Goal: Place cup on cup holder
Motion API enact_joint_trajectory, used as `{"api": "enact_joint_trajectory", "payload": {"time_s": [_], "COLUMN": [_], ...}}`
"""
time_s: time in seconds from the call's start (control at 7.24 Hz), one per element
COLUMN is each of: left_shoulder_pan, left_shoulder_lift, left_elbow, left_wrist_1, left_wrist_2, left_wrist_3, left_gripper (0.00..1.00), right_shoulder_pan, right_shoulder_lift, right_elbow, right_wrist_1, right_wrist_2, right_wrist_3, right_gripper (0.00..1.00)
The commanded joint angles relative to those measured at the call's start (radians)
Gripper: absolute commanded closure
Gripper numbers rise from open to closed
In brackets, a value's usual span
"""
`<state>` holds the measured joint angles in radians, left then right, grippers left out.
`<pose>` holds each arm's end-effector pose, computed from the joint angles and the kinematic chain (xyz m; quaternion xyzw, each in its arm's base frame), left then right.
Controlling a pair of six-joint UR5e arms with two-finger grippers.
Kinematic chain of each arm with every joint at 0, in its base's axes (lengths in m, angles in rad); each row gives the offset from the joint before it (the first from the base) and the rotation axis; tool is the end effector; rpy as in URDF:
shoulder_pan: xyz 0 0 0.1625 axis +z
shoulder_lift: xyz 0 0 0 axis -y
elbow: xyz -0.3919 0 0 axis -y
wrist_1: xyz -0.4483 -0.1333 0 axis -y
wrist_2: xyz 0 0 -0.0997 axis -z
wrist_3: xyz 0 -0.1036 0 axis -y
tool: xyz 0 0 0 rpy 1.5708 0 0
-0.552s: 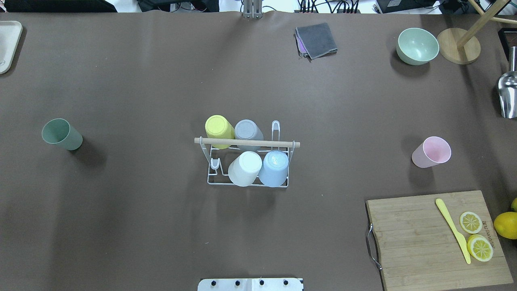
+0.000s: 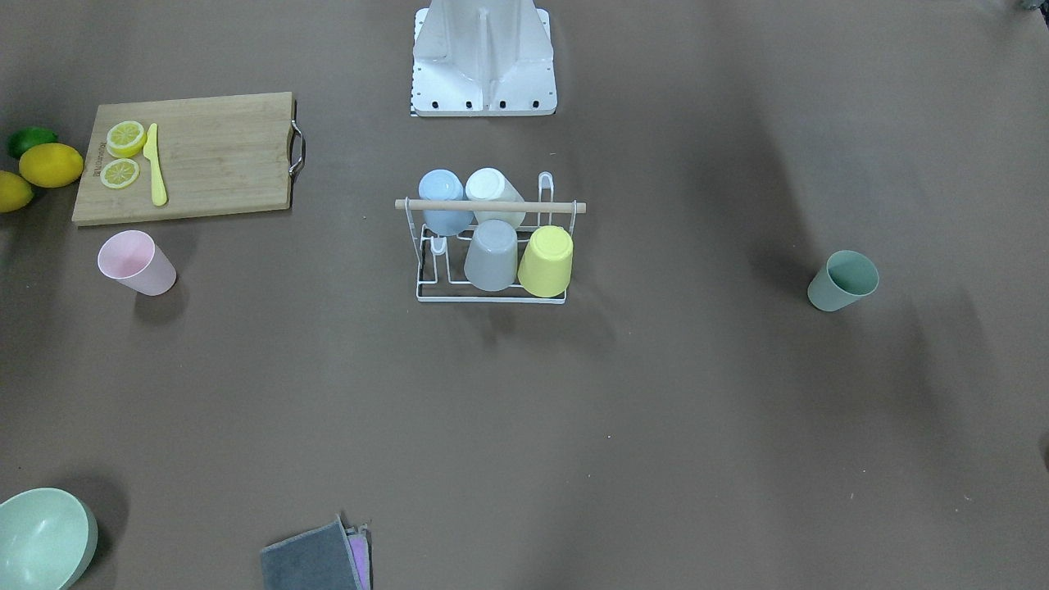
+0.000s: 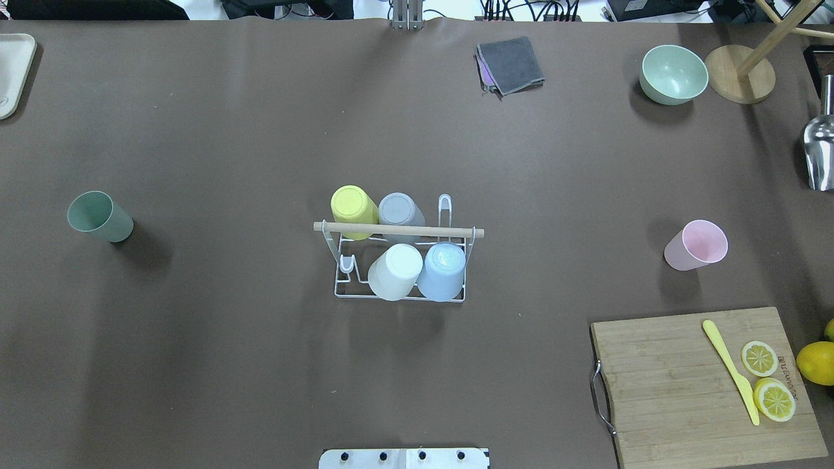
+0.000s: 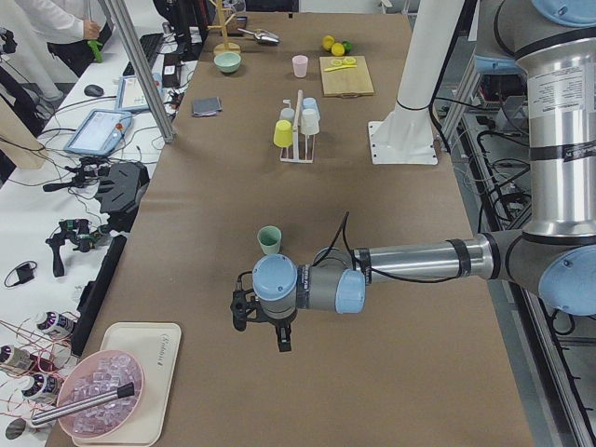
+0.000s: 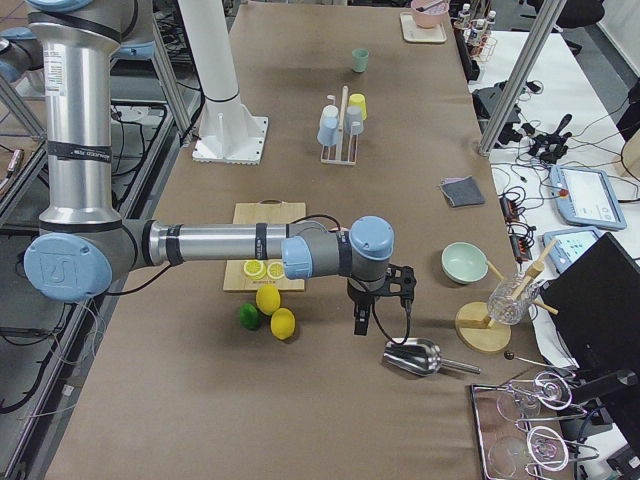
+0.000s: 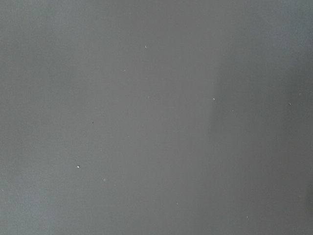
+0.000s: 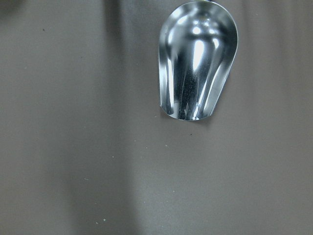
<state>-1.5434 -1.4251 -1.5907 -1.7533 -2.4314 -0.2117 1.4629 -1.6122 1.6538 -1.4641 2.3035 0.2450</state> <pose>-0.0413 -0.4925 0.6683 -0.0241 0.4171 -0.0718 0.9057 0.0053 -0.5454 0.5969 0.0054 -0.3638 0.0373 0.9307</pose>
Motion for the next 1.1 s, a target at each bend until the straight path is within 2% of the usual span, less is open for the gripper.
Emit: {"api": "enact_joint_trajectory", "payload": {"time_s": [0.0,0.41,0.97], "left_shoulder_pan": [0.000,0.000,0.003], "left_shoulder_lift": [-0.011,-0.050,-0.107], "left_elbow": [0.000,0.008,0.020], "left_wrist_1": [0.000,0.009,0.020], "left_wrist_2": [0.002,0.005,0.006], "left_wrist_3": [0.000,-0.002,-0.006], "left_gripper": [0.02,0.02,0.02], "right_shoulder_pan": [-0.025,-0.059,-0.126], "right_shoulder_lift": [0.021,0.087,0.218], "right_elbow": [-0.003,-0.009,-0.020], "right_wrist_1": [-0.016,-0.108,-0.245], "right_wrist_2": [0.001,0.010,0.071], "right_wrist_3": [0.002,0.037,0.101], "right_gripper": [0.05,0.05,0.07]}}
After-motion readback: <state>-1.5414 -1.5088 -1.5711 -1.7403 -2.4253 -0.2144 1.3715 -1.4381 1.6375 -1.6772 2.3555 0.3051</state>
